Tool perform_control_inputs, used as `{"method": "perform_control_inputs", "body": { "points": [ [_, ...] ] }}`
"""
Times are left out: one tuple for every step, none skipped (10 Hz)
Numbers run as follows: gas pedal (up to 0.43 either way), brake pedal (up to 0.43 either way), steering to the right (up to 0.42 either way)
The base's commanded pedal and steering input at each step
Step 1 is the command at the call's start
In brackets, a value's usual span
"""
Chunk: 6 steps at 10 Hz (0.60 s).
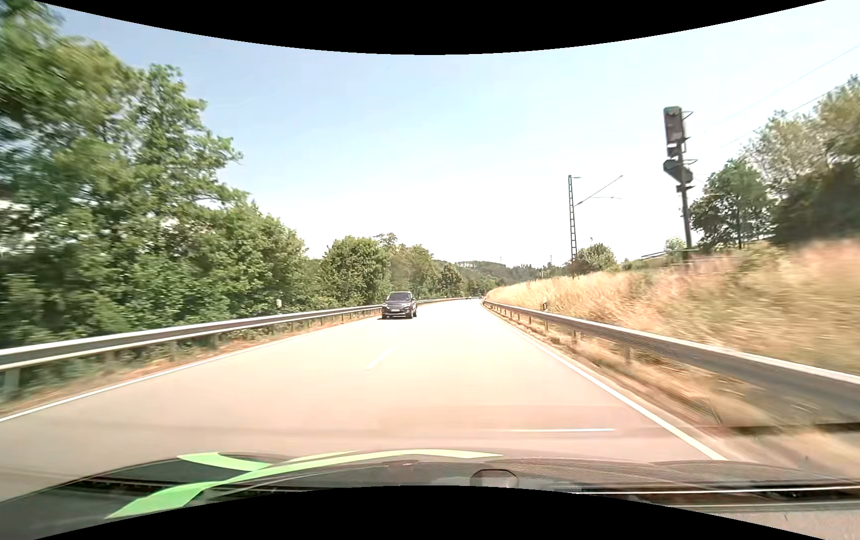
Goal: Follow the waypoints while adhering to traffic rules and regulations
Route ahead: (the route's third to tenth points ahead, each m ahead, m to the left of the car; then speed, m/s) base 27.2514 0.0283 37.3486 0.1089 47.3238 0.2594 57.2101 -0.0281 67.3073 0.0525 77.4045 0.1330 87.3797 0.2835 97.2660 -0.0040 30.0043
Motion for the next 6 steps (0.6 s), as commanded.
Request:
{"method": "perform_control_inputs", "body": {
  "points": [
    [0.311, 0.000, 0.001],
    [0.319, 0.000, 0.001],
    [0.319, 0.000, 0.001],
    [0.280, 0.000, 0.001],
    [0.240, 0.000, 0.001],
    [0.220, 0.000, 0.001]
  ]
}}
